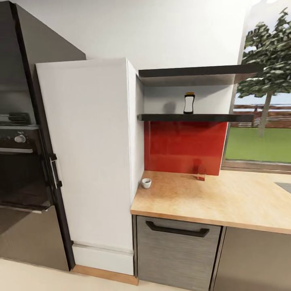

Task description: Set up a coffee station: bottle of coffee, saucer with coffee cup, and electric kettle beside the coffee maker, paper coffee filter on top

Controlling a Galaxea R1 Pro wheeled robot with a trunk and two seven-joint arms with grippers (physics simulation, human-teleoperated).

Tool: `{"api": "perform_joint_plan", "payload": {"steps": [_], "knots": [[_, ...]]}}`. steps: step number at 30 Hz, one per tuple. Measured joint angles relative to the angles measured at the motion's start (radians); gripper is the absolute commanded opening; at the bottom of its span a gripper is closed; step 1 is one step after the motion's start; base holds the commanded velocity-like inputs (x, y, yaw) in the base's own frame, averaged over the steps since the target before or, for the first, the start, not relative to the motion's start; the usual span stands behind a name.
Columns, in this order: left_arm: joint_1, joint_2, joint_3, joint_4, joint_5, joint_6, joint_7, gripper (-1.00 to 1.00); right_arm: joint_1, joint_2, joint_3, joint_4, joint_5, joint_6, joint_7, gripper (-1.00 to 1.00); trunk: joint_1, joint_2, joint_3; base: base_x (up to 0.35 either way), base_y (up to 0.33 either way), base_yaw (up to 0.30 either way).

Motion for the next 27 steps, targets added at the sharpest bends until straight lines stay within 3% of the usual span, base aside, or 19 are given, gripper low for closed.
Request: {"api": "perform_joint_plan", "payload": {"steps": [3,6,7,11,17,24,27], "knots": [[0.0,0.001,0.0,0.0,0.0,-0.001,0.0,1.0,0.0,0.001,0.001,0.0,0.001,0.0,0.0,1.0,0.0,0.0,0.0,0.009,0.025,0.0],[0.0,0.003,0.005,0.0,0.001,0.005,0.0,1.0,0.0,0.051,0.01,0.038,0.006,0.052,-0.006,1.0,0.0,0.0,0.0,0.0,0.0,0.0],[0.0,0.0,0.003,0.0,-0.002,0.002,0.0,1.0,0.0,0.072,0.015,0.058,0.013,0.13,-0.001,1.0,0.0,0.0,0.0,0.0,0.0,0.0],[0.0,0.0,0.011,0.0,0.003,0.001,0.0,1.0,-0.004,0.076,0.041,0.027,0.065,0.172,0.002,1.0,0.0,0.0,0.0,0.0,0.0,0.0],[0.0,-0.001,0.011,0.0,0.004,0.0,0.0,1.0,-0.009,0.067,0.051,-0.344,0.089,0.389,0.023,1.0,0.0,0.0,0.0,0.0,0.0,0.0],[0.0,-0.001,0.006,0.0,0.0,0.0,0.0,1.0,-0.009,0.071,0.052,-0.715,0.103,0.472,0.003,1.0,0.0,0.0,0.0,0.0,0.0,0.0],[0.0,0.002,0.007,0.0,0.0,0.0,0.0,1.0,-0.019,0.081,0.052,-0.933,0.119,0.522,-0.039,1.0,0.0,0.0,0.0,0.0,0.0,0.0]]}}
